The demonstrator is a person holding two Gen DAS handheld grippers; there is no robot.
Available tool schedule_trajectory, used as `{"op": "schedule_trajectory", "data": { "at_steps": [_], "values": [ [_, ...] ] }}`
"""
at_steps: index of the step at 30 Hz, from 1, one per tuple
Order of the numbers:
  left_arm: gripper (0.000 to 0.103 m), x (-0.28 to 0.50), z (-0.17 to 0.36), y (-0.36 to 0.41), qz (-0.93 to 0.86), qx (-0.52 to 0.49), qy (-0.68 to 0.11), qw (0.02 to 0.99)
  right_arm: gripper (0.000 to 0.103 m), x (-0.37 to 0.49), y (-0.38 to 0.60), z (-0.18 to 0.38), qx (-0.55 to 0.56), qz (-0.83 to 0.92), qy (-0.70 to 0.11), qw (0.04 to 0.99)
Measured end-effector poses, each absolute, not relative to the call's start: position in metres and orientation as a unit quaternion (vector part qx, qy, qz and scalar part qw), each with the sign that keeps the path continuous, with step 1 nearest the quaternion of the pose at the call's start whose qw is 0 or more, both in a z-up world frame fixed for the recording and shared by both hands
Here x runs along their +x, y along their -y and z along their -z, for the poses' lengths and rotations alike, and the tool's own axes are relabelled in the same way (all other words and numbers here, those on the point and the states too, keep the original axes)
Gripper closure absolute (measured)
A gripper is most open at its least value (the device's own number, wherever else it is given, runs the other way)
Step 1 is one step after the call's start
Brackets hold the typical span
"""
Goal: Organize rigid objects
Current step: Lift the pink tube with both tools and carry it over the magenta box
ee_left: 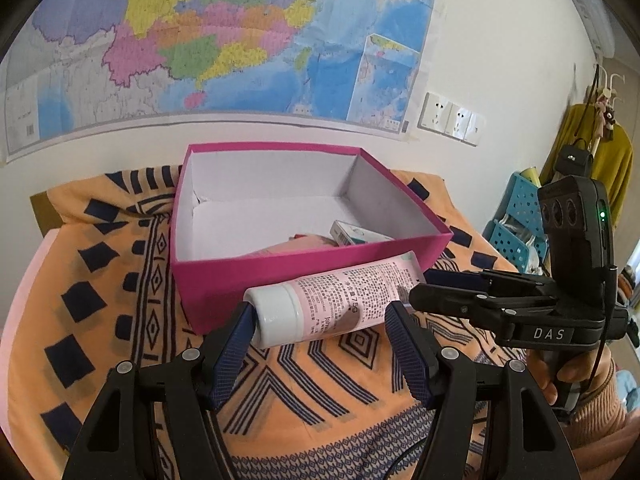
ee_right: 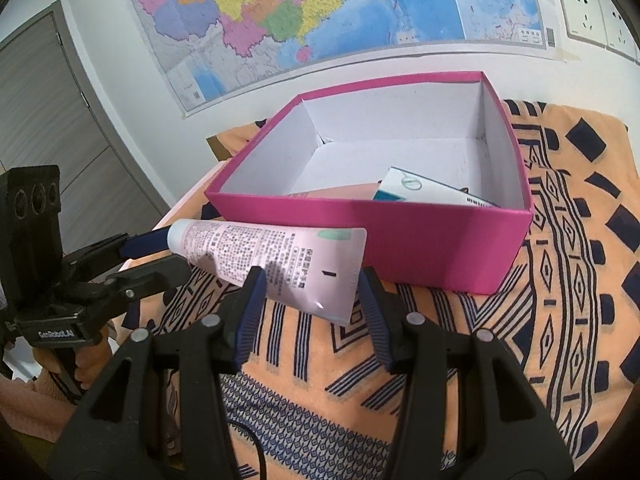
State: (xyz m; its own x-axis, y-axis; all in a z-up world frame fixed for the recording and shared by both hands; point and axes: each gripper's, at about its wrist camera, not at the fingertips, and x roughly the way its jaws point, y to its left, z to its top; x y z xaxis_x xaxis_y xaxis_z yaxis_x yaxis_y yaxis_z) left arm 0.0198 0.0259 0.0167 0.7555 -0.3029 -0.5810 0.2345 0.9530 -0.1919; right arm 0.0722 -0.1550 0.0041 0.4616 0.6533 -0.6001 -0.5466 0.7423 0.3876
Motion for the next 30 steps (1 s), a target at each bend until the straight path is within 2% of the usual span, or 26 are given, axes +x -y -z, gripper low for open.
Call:
{"op": "schedule_trajectory", "data": {
  "at_steps": [30],
  "values": [
    [0.035, 0.037, -0.033, -0.028, 0.131, -0.038, -0.294, 0.946, 0.052, 0.093, 0.151, -0.026, 0.062, -0.353, -0.353, 0.864]
  ]
}}
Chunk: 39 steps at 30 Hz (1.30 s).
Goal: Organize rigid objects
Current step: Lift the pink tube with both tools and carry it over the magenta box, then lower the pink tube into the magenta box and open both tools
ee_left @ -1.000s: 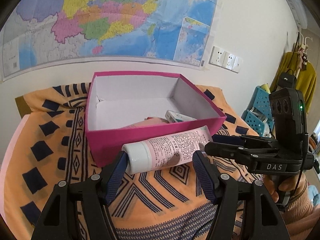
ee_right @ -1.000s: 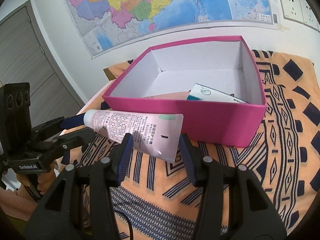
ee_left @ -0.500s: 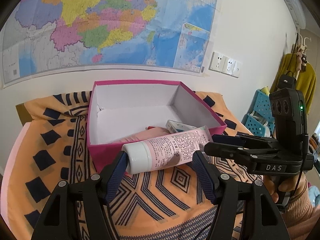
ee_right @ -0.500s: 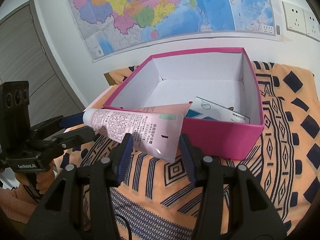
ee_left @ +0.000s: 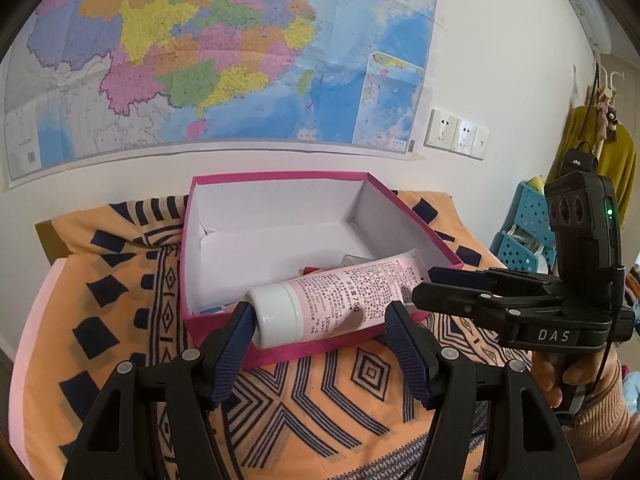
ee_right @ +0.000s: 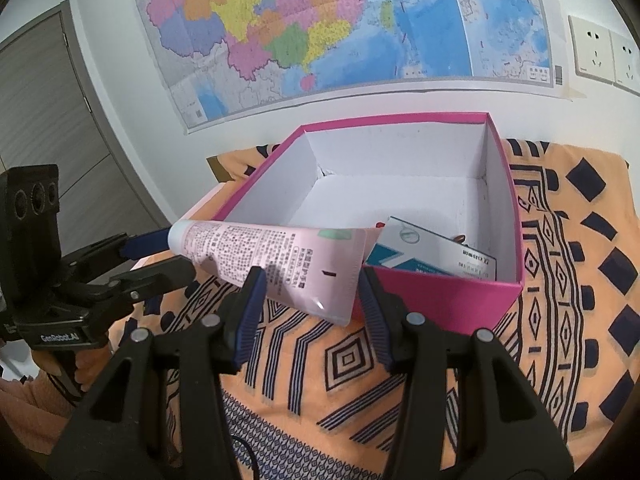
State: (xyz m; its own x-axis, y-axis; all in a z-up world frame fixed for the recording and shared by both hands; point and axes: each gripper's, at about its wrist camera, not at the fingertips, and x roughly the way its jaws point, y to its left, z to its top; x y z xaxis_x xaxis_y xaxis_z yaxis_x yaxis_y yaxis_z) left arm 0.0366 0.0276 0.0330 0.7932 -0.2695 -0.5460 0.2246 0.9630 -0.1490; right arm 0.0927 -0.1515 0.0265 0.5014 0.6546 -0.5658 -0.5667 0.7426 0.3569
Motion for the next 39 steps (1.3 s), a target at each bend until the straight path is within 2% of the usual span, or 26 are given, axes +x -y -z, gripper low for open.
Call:
{"op": "schedule_trajectory", "data": {
  "at_steps": [39],
  "values": [
    [0.035, 0.063, -0.037, -0.034, 0.121, -0.027, -0.29, 0.949, 0.052, 0.122, 0.143, -0.033, 0.06, -0.345, -0.35, 0.869]
  ]
}}
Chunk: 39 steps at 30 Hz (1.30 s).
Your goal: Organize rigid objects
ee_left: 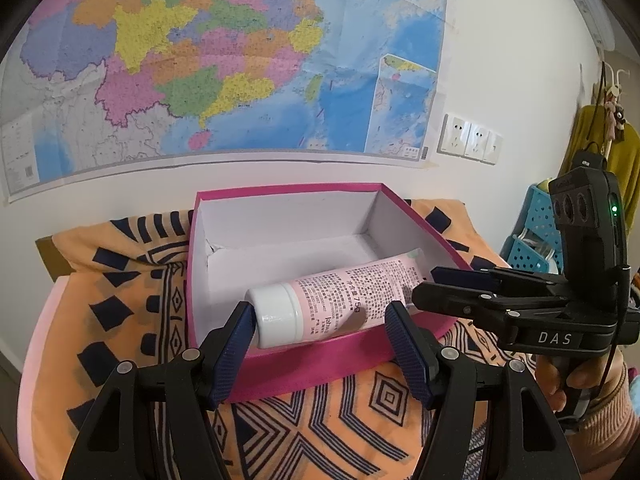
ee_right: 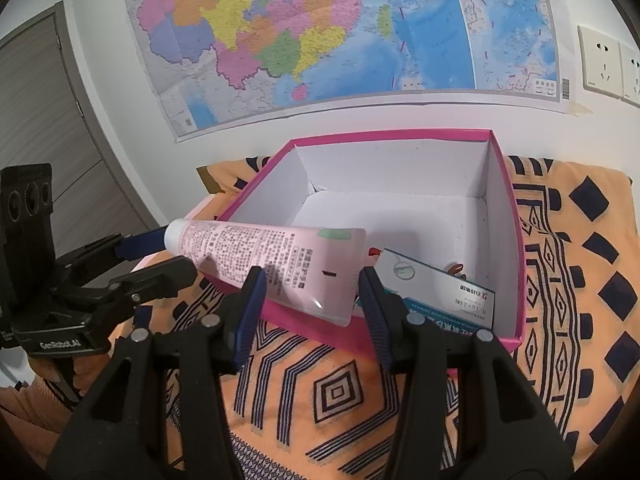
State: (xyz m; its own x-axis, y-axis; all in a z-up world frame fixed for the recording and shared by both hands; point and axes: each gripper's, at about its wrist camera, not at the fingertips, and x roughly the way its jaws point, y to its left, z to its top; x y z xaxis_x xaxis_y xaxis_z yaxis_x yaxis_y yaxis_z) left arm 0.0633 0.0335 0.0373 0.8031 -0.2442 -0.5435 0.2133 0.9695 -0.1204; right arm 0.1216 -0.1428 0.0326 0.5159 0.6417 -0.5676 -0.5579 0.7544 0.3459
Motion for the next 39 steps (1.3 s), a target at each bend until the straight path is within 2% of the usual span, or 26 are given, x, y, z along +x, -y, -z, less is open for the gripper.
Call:
{"op": "schedule_trajectory", "data": {
  "at_steps": [32, 39],
  "values": [
    [0.035, 0.109, -0.01, -0.047, 0.087, -0.036, -0.341, 0.935, 0.052, 0.153, 0.118, -0.011, 0.035, -0.334, -0.389, 0.858],
    [0.032, 0.104, -0.013, -0.048, 0.051, -0.023, -0.327, 0.943, 0.052, 0.153, 0.116, -0.007, 0.026, -0.321, -0.392, 0.862]
  ]
}}
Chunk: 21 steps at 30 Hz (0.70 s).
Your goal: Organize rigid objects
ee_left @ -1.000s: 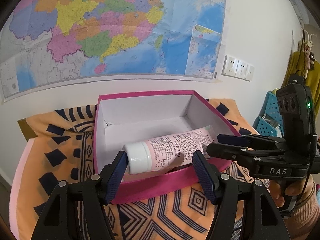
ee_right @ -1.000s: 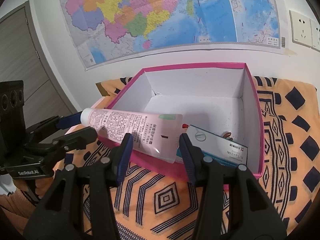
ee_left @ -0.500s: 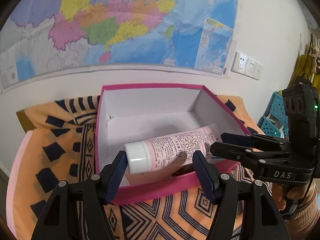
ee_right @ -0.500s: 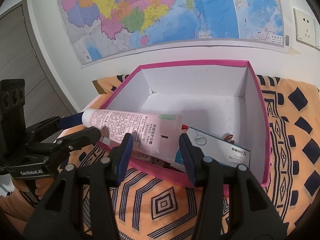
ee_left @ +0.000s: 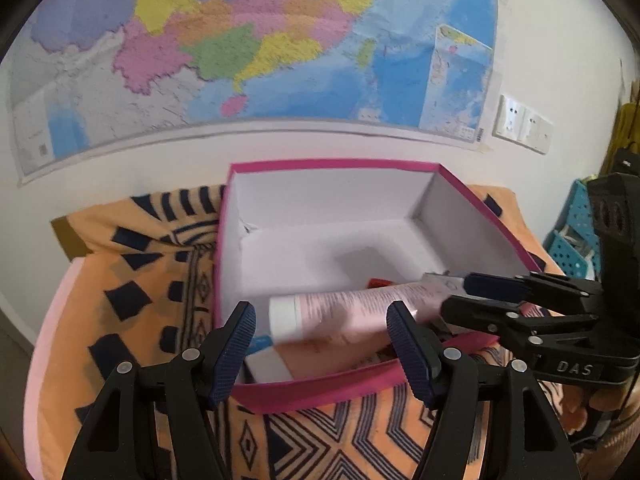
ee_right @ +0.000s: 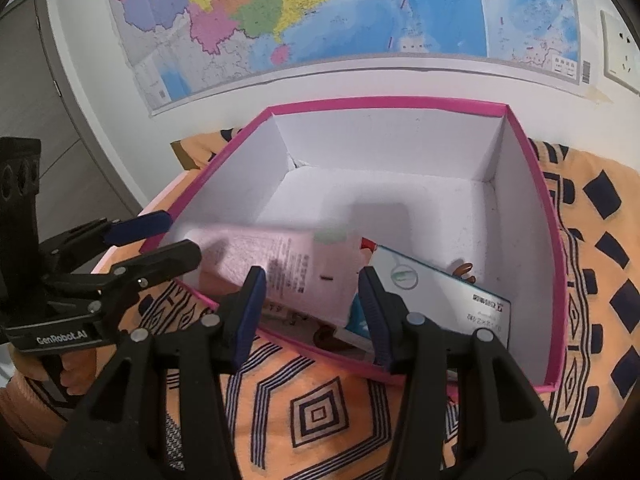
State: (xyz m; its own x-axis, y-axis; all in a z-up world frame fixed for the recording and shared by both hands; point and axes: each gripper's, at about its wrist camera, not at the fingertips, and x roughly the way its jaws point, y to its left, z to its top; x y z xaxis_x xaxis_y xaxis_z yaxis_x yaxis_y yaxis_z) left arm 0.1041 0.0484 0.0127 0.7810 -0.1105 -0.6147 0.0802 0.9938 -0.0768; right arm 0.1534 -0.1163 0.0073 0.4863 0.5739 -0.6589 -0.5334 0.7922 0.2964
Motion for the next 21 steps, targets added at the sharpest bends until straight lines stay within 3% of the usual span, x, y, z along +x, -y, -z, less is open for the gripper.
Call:
{"op": "schedule_trajectory", "data": {
  "at_steps": [8, 11, 18, 21],
  "values": [
    [0.014, 0.078, -0.021, -0.046, 0.068, -0.025, -0.295, 0.953, 0.052, 0.135, 0.129, -0.014, 0.03, -0.327, -0.375, 0.867],
    [0.001, 0.062, -0.024, -0.04, 0.085, -0.024, -0.279, 0.956, 0.052, 0.12, 0.136, -0.019, 0.029, -0.333, -0.363, 0.87],
    [0.0, 0.034, -0.022, -0.032, 0.089, -0.019, -0.27, 0.959, 0.051, 0.087, 0.148, -0.024, 0.029, -0.343, -0.34, 0.875],
    [0.0, 0.027, -0.014, -0.031, 0.082, -0.023, -0.276, 0.957, 0.041, 0.073, 0.151, -0.023, 0.025, -0.337, -0.332, 0.881]
  ]
}}
